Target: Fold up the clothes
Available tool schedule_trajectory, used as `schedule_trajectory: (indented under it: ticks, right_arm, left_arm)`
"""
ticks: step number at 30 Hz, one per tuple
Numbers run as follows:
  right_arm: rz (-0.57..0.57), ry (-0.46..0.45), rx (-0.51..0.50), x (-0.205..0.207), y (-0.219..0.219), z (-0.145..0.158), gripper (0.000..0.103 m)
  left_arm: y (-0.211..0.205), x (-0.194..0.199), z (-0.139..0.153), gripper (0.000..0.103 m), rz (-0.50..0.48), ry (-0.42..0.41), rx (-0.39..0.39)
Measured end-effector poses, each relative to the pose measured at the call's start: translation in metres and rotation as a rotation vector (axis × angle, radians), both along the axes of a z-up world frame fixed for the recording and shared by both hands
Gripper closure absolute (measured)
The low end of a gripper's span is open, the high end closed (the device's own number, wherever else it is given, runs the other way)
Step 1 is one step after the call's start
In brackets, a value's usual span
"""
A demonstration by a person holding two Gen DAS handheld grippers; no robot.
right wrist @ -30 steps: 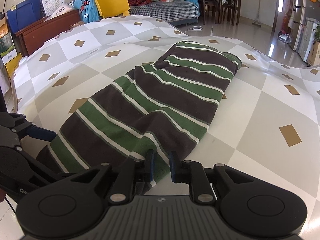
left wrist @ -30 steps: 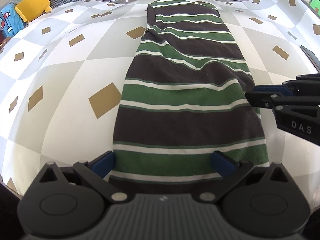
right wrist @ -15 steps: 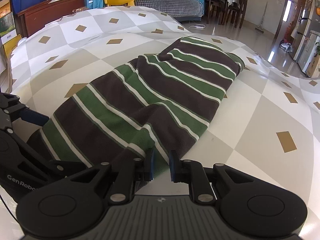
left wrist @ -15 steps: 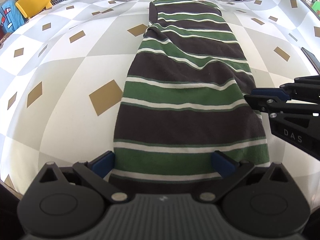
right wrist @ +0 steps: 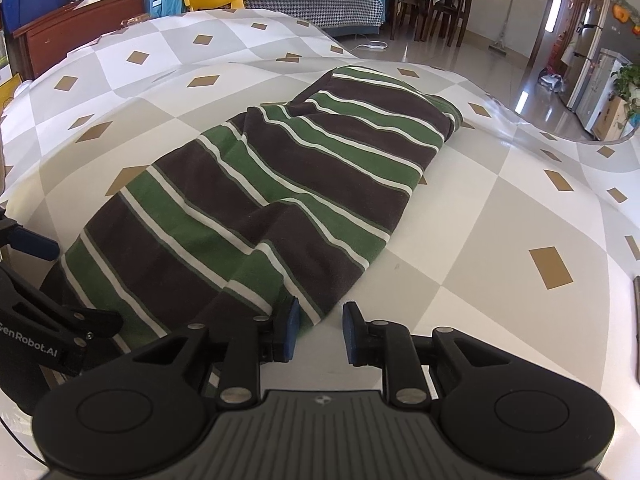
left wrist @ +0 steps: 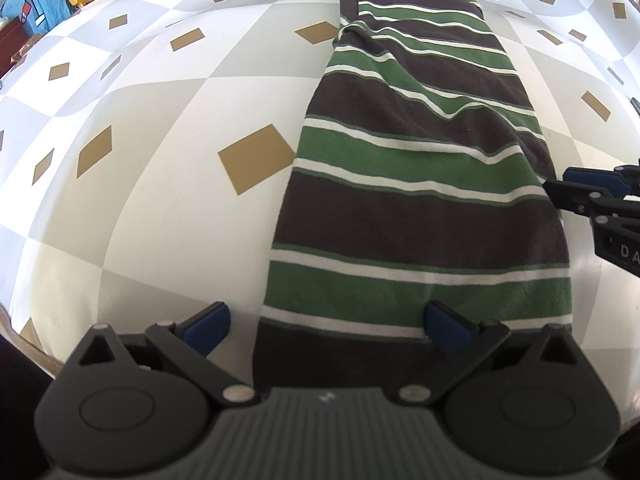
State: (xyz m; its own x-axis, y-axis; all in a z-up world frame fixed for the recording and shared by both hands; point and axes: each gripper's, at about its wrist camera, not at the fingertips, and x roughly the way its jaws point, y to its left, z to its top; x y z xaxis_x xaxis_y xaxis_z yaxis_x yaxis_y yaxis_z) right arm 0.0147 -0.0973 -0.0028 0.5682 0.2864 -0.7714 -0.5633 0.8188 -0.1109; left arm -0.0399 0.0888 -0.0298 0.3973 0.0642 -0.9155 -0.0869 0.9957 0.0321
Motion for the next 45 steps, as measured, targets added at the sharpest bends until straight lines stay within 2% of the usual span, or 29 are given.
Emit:
schedule_trajectory:
  ticks: [8,10,13,16,23,33,45]
  right_arm:
    - [-0.052,0.006,0.014,0.005,-0.006,0.004,0.082]
    - [-0.077,0.020,0.054,0.008,-0.008,0.007,0.082]
    - [-0.112,0.021,0.124,0.012,-0.012,0.013,0.082]
    - [-0.129,0.012,0.187,0.015,-0.012,0.018,0.081]
    - [-0.152,0.046,0.301,0.026,-0.009,0.018,0.079]
    - [-0.110,0.059,0.270,0.036,0.008,0.004,0.079]
    - [-0.021,0.003,0.109,0.026,0.013,-0.003,0.078]
  left_arm:
    - [0.006,-0.003,-0.001,0.000,0.029,0.019,0.037]
    - [0.005,-0.004,0.003,0.000,0.024,0.007,0.025]
    - [-0.001,-0.007,0.014,0.000,-0.014,-0.052,-0.028]
    - [-0.015,-0.006,0.023,0.000,-0.068,-0.118,0.018]
    - [-0.022,0.015,0.023,0.000,-0.040,-0.137,-0.022]
    - [-0.024,0.024,0.013,0.000,-0.033,-0.131,-0.022]
    - [-0.018,0.023,0.012,0.000,-0.036,-0.124,-0.025]
